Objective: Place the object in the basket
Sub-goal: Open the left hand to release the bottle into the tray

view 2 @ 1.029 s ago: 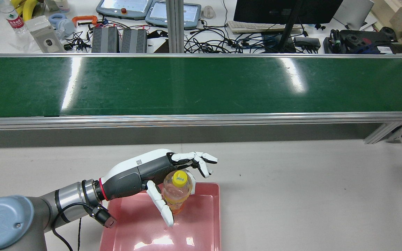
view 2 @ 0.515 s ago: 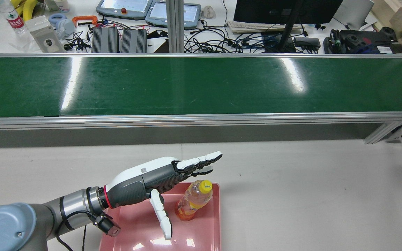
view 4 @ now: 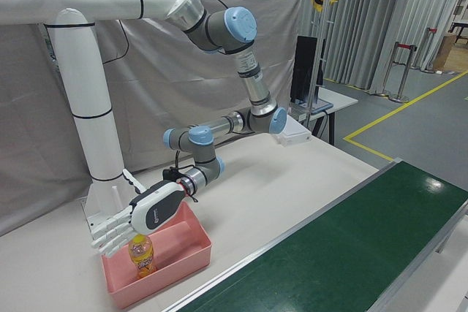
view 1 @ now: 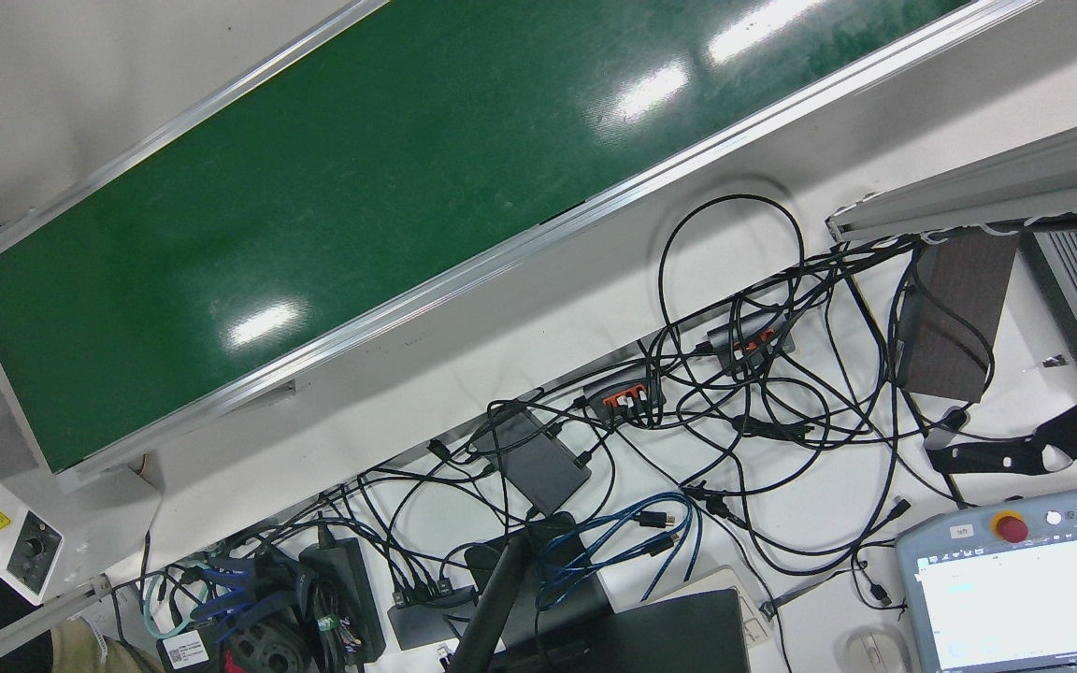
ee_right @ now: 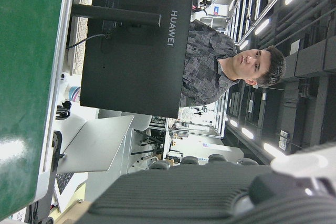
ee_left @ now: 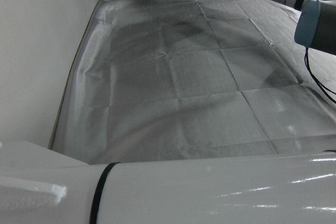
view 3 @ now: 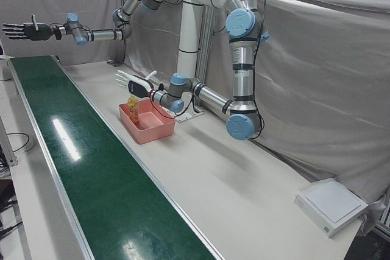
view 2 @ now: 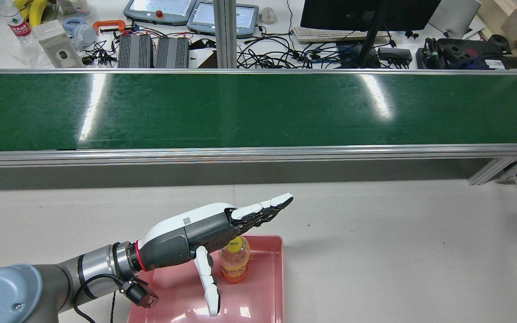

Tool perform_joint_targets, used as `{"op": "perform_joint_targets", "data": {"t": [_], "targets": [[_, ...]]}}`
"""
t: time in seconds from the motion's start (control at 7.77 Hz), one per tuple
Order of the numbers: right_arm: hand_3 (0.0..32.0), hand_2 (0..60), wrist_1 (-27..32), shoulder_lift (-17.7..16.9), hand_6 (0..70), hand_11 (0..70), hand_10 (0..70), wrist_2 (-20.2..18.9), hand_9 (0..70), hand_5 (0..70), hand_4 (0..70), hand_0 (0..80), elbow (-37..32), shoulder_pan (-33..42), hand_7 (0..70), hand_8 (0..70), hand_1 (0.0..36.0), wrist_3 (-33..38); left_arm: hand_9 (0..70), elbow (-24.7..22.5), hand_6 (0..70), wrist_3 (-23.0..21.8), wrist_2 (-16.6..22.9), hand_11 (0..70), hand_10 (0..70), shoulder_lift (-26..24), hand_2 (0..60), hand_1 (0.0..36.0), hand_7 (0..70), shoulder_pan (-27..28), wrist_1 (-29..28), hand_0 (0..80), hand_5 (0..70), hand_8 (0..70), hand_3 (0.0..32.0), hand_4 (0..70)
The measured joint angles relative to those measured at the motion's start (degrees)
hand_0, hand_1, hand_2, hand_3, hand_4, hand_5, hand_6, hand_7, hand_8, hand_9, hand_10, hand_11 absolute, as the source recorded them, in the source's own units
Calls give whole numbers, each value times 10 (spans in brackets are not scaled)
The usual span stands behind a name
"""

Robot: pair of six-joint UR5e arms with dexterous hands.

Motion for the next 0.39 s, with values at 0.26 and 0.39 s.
{"op": "perform_joint_targets", "data": {"t": [0.26, 0.39], "targets": [[0, 0, 0, 0, 0, 0, 0, 0, 0, 0, 0, 0, 0, 0, 0, 0, 0, 0, 0, -9, 25, -4, 0, 17, 1, -1, 0, 76, 11, -8, 11, 544, 30, 0, 0, 56], [0, 0, 0, 0, 0, 0, 0, 0, 0, 0, 0, 0, 0, 0, 0, 0, 0, 0, 0, -12, 26, -5, 0, 21, 3, -1, 0, 79, 10, -21, 17, 547, 36, 0, 0, 59]]}}
